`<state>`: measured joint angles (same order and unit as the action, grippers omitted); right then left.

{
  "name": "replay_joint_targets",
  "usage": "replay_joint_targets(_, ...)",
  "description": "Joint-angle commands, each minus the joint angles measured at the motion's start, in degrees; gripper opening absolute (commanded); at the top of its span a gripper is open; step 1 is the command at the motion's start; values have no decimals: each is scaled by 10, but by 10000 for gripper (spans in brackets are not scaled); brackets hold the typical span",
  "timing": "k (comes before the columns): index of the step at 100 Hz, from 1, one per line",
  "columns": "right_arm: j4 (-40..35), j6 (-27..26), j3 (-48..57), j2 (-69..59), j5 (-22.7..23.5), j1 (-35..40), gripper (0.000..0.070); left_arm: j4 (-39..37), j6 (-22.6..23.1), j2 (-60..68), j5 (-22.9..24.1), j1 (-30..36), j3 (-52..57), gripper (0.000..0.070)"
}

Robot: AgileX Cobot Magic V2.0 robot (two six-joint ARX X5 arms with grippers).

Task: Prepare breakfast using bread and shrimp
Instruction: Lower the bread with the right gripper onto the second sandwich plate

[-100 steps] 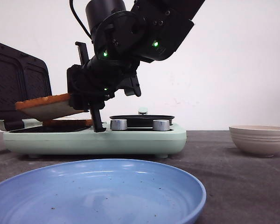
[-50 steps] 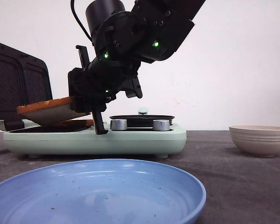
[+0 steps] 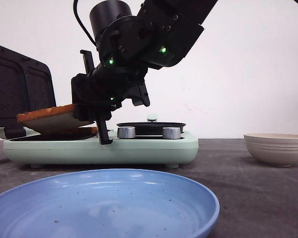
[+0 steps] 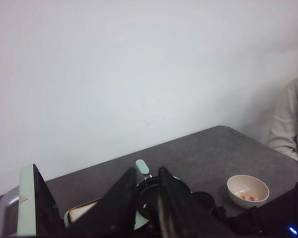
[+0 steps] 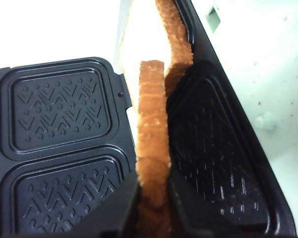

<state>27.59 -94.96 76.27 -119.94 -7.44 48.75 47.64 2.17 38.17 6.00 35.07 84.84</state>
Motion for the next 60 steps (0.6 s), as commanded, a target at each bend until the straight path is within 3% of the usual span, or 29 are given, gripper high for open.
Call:
replay_joint_targets(1,6,-4,15,-15,-1,6,1,-5,-2,2,-1,7,10,0)
replay_joint_targets(60,-15,-7,39,-15,-6,12,1,-5,-1,-6,-1,25,10,0)
